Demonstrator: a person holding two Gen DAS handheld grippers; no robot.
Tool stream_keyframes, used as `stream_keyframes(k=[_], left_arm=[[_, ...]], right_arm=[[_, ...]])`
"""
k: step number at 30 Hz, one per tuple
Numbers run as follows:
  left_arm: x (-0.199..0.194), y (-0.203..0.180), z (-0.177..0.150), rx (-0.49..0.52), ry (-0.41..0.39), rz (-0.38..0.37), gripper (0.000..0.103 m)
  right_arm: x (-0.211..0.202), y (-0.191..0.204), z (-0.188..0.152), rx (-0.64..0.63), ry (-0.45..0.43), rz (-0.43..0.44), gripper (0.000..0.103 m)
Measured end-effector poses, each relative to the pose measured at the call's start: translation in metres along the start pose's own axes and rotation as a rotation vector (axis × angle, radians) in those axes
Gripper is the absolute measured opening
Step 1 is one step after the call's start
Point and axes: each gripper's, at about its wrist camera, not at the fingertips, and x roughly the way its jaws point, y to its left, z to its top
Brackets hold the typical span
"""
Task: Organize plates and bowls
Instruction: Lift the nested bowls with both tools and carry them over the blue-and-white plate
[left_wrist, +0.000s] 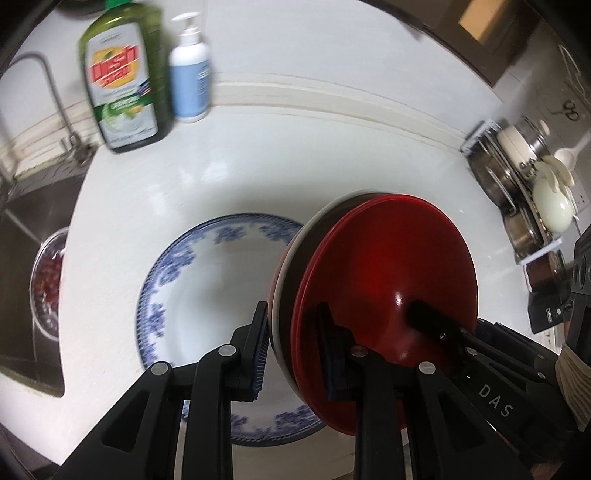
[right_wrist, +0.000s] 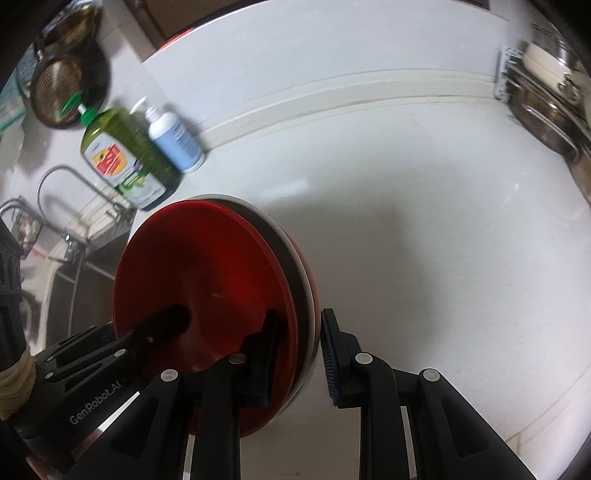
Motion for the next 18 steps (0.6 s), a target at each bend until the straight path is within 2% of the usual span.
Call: stream_keyframes(k=[11,18], left_arm=[[0.003,0.039,-0.014,-0.083,0.015,0.062,0.025],[0.013,0.058,-0.018,-0.117,0.047,0.078,0.025]], right_arm=[[0.033,0.034,-0.010,-0.062,0.068,0.059,0.024],[0.052,0.049,-0.011,-0.093,0.107,0.067,0.024]])
